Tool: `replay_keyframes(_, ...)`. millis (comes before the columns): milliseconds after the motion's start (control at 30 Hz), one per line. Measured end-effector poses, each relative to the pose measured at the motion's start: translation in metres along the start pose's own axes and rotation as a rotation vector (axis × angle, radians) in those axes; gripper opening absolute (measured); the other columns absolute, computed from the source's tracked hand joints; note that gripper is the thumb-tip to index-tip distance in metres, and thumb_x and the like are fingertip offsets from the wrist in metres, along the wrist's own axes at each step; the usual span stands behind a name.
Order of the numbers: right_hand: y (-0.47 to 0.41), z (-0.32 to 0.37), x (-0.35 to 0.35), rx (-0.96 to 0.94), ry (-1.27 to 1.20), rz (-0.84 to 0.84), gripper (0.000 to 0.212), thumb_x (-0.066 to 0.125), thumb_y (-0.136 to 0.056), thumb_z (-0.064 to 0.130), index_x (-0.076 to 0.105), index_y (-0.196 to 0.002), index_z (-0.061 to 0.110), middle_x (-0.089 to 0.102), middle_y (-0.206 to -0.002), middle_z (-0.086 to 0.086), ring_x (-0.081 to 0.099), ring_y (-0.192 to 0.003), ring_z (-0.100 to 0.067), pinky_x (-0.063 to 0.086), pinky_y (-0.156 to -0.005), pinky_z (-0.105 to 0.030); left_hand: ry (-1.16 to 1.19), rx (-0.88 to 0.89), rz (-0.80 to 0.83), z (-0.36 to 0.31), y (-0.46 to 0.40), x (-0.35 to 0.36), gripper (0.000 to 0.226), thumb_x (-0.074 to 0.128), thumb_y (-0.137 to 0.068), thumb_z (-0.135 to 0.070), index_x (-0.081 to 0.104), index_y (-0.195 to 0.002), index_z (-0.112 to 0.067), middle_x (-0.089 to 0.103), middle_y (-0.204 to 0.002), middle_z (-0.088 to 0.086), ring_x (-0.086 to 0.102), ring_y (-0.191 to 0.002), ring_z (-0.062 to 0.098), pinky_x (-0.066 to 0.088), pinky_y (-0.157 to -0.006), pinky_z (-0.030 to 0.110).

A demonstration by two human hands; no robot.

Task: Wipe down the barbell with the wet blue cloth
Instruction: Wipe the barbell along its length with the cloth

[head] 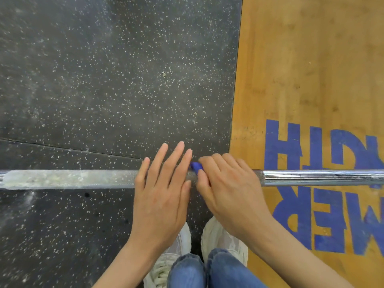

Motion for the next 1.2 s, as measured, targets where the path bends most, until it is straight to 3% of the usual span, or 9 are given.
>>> replay_keyframes(133, 0.008, -0.015, -0.011, 0.111, -0.037, 0.019, 0.035, 0.029, -0.101, 0.029, 0.057, -0.082, 0.018, 0.049, -0.073, 0.003, 0.041, -0.068, -0.021, 0.03, -0.066, -0.036, 0.001, 0.01, 0.001, -0.003, 0.008, 0.002, 0.053, 0.023, -0.108, -0.028, 0.034, -0.157, -0.012, 0.028, -0.166, 0.003, 0.017, -0.156, 0.021, 0.003, -0.126, 0.036)
replay_keyframes(267, -0.003, 0.016, 0.003, -0.048, -0.022, 0.12, 0.032, 0.028, -0.1, 0.029, 0.052, -0.08, 0.021, 0.051, -0.073, 0.004, 0.043, -0.065, -0.02, 0.034, -0.062, -0.035, 0.042, 0.023, -0.032, 0.001, 0.016, 0.001, 0.054, 0.019, -0.109, -0.028, 0.02, -0.159, -0.007, 0.02, -0.167, 0.009, 0.011, -0.157, 0.021, 0.002, -0.127, 0.034)
replay_keyframes(500, -0.008, 0.007, -0.006, -0.078, 0.048, 0.074, 0.029, 0.034, -0.094, 0.023, 0.032, -0.065, 0.024, 0.032, -0.055, 0.008, 0.03, -0.045, -0.019, 0.029, -0.045, -0.03, -0.048, 0.041, -0.008, -0.002, 0.023, 0.005, 0.052, 0.023, -0.108, -0.03, 0.031, -0.156, -0.014, 0.028, -0.165, -0.001, 0.02, -0.154, 0.018, 0.005, -0.125, 0.033)
replay_keyframes(567, -0.005, 0.01, -0.001, -0.112, 0.015, 0.1, 0.034, 0.03, -0.1, 0.028, 0.045, -0.07, 0.023, 0.045, -0.061, 0.007, 0.042, -0.053, -0.019, 0.037, -0.051, -0.033, -0.06, 0.045, -0.018, -0.001, 0.023, 0.005, 0.051, 0.023, -0.108, -0.03, 0.034, -0.156, -0.016, 0.03, -0.164, -0.002, 0.022, -0.153, 0.018, 0.007, -0.125, 0.033)
replay_keyframes(667, 0.026, -0.015, -0.004, -0.07, -0.058, 0.151, 0.044, 0.022, -0.108, 0.034, 0.063, -0.107, 0.018, 0.061, -0.094, 0.004, 0.055, -0.083, -0.021, 0.045, -0.078, -0.036, -0.085, 0.049, -0.013, -0.002, 0.021, 0.005, 0.051, 0.021, -0.109, -0.032, 0.035, -0.156, -0.018, 0.033, -0.163, -0.002, 0.025, -0.152, 0.019, 0.009, -0.123, 0.033)
replay_keyframes(800, 0.047, -0.013, -0.002, -0.044, -0.073, 0.004, 0.044, 0.026, -0.11, 0.028, 0.053, -0.137, 0.005, 0.059, -0.138, -0.008, 0.051, -0.13, -0.028, 0.029, -0.117, -0.045, -0.078, 0.033, -0.029, -0.002, 0.016, 0.005, 0.05, 0.023, -0.109, -0.032, 0.04, -0.154, -0.019, 0.037, -0.162, -0.003, 0.028, -0.151, 0.02, 0.011, -0.122, 0.035)
replay_keyframes(933, 0.021, -0.012, 0.001, 0.059, -0.095, -0.001, 0.048, 0.03, -0.109, 0.032, 0.059, -0.135, 0.004, 0.062, -0.137, -0.009, 0.054, -0.132, -0.031, 0.029, -0.118, -0.046, -0.069, 0.033, -0.048, -0.001, 0.006, 0.005, 0.05, 0.024, -0.109, -0.032, 0.043, -0.153, -0.018, 0.037, -0.162, -0.003, 0.03, -0.151, 0.022, 0.018, -0.121, 0.039)
replay_keyframes(1100, 0.045, 0.0, 0.006, -0.046, -0.046, -0.03, 0.047, 0.029, -0.108, 0.026, 0.037, -0.152, 0.01, 0.038, -0.159, -0.007, 0.03, -0.15, -0.027, 0.014, -0.125, -0.045, -0.047, 0.015, -0.073, 0.0, -0.009, 0.002, 0.05, 0.025, -0.108, -0.031, 0.048, -0.151, -0.016, 0.04, -0.16, -0.003, 0.032, -0.15, 0.022, 0.019, -0.12, 0.039)
replay_keyframes(1200, 0.007, -0.013, 0.005, -0.01, -0.022, -0.057, 0.049, 0.024, -0.111, 0.033, 0.05, -0.146, 0.012, 0.05, -0.151, -0.004, 0.041, -0.144, -0.027, 0.023, -0.122, -0.046, -0.033, 0.019, -0.089, 0.002, -0.021, 0.001, 0.05, 0.026, -0.108, -0.031, 0.05, -0.149, -0.016, 0.043, -0.158, -0.003, 0.035, -0.148, 0.022, 0.021, -0.119, 0.04)
Point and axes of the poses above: each hand's wrist, its own y-axis away from the middle knuckle, its own x-axis out of the palm, z = x × y, the point moved 6 cm from there along -y, towards the middle knuckle
